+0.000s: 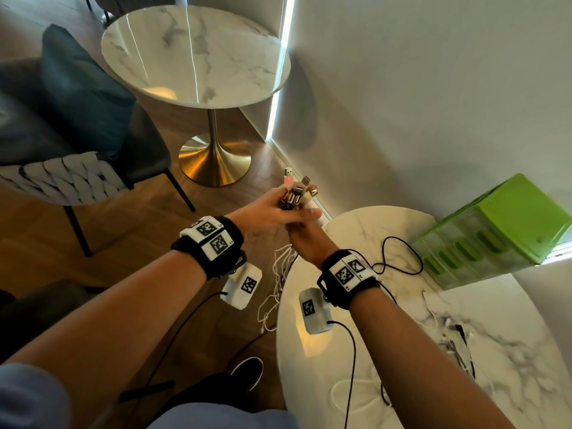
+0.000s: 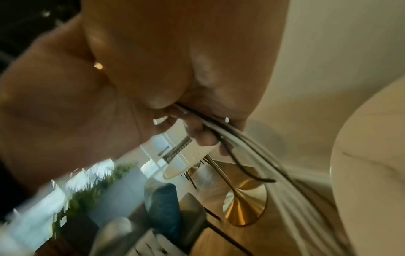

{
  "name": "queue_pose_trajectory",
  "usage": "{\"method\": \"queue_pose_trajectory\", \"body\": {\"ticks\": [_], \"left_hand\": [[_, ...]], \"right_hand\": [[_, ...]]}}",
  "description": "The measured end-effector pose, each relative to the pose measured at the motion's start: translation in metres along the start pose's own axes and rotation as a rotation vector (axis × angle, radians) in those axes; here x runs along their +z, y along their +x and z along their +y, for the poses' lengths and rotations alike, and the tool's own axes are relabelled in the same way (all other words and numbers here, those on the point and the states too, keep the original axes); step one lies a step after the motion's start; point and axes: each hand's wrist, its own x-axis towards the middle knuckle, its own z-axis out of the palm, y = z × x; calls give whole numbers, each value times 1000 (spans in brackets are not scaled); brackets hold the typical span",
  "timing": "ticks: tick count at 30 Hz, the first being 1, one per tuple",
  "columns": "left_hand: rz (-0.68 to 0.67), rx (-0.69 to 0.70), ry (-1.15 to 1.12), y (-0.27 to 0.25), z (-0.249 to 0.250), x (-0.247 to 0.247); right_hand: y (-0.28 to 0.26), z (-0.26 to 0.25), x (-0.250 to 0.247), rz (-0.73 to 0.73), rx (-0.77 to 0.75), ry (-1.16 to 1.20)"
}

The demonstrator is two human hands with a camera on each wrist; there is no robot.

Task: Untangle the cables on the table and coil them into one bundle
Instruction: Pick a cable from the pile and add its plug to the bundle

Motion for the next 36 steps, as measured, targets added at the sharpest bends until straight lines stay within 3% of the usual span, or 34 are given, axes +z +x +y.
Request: {"method": "queue_pose_trajectory", "body": {"ticks": [4, 6, 8, 10, 12, 14, 16, 18, 19, 24, 26, 28, 30, 33, 36], "left_hand": [[-129, 43, -74, -3, -15, -5], [-260, -32, -35, -3, -34, 1], [-405, -177, 288, 1, -53, 11], [-499, -290, 651, 7, -68, 8], [-319, -235, 828, 17, -74, -10], [92, -72, 863, 27, -71, -31], [419, 62, 749, 34, -68, -39], [479, 78, 708, 32, -71, -35], [413, 24, 742, 31, -77, -31], [-194, -292, 781, 7, -88, 14], [-428, -332, 730, 4, -92, 29], [-573, -305, 691, 3, -97, 34], [-580, -237, 588, 5, -91, 39], [-474, -91, 297, 13, -63, 60], [-472, 41, 196, 20, -41, 89]], "right_hand": [[-10, -10, -17, 53, 86, 225], [-21, -15, -25, 51, 156, 476], [-31, -28, -30, -44, 177, 730], [-36, -35, -32, -62, 168, 764], [-42, -39, -33, -16, 141, 644], [-47, -34, -33, 49, 107, 463], [-50, -30, -30, 108, 87, 475], [-56, -30, -28, 160, 84, 623], [-56, -29, -27, 197, 72, 682], [-59, -18, -22, 348, 126, 745], [-65, -10, -25, 386, 159, 741], [-73, -3, -33, 403, 172, 732], [-84, 7, -43, 407, 195, 691], [-101, 19, -53, 409, 240, 581], [-122, 28, -55, 369, 255, 514]]}}
